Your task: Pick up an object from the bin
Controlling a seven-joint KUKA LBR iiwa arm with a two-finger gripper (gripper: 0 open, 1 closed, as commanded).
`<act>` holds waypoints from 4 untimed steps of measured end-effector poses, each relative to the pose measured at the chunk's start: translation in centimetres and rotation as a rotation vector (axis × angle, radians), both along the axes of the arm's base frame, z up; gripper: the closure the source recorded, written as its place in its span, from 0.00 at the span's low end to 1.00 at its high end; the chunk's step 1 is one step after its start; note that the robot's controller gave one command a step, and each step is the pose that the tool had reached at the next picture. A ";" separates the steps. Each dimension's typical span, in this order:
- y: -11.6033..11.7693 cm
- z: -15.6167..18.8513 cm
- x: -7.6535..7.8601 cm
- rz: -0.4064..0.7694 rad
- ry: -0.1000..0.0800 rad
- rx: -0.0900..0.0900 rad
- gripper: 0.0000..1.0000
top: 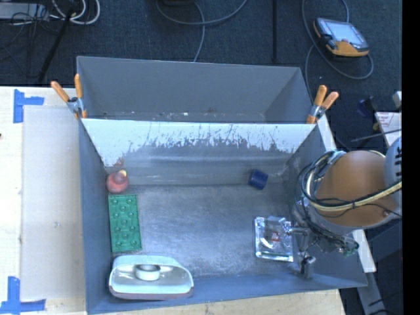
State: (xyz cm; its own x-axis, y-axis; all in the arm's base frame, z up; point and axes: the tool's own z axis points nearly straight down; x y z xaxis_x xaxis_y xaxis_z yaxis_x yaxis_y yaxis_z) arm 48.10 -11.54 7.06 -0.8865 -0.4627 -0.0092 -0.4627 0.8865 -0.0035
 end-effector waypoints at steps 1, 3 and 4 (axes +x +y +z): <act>0.0 -0.1 -0.2 0.002 0.009 0.000 1.00; -2.6 3.7 2.4 -0.014 0.010 0.000 0.00; 0.6 -0.3 2.3 -0.005 0.013 0.002 0.00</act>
Offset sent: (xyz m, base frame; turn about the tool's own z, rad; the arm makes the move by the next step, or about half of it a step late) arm 0.0000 0.0000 0.0000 0.0000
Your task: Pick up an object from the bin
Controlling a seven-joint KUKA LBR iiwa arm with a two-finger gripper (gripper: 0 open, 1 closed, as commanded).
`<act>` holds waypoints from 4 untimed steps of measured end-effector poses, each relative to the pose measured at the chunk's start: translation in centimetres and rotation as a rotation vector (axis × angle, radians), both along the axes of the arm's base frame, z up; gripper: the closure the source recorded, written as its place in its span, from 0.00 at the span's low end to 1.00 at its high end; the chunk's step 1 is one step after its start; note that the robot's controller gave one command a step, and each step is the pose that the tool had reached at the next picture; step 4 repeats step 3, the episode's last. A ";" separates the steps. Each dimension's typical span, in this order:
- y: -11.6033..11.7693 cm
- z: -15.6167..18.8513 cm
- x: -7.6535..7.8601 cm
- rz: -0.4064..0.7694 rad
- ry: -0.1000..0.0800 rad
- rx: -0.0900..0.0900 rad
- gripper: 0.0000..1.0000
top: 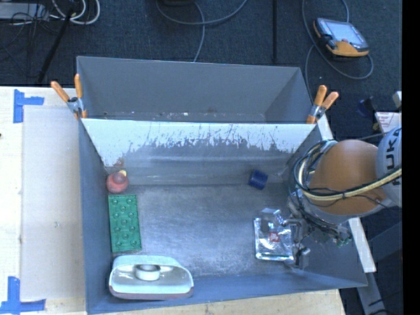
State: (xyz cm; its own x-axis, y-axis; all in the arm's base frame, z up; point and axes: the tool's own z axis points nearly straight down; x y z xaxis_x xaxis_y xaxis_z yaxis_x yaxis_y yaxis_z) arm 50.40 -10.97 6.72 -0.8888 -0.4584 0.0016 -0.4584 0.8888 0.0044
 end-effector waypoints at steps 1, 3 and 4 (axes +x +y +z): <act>2.1 0.2 -1.2 -0.057 -0.001 -0.001 0.00; -3.5 14.5 -1.0 -0.061 -0.012 -0.006 1.00; -3.5 14.5 -1.0 -0.061 -0.012 -0.006 1.00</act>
Offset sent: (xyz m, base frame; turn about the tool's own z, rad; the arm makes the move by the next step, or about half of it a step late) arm -0.0117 0.0194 0.0028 0.0574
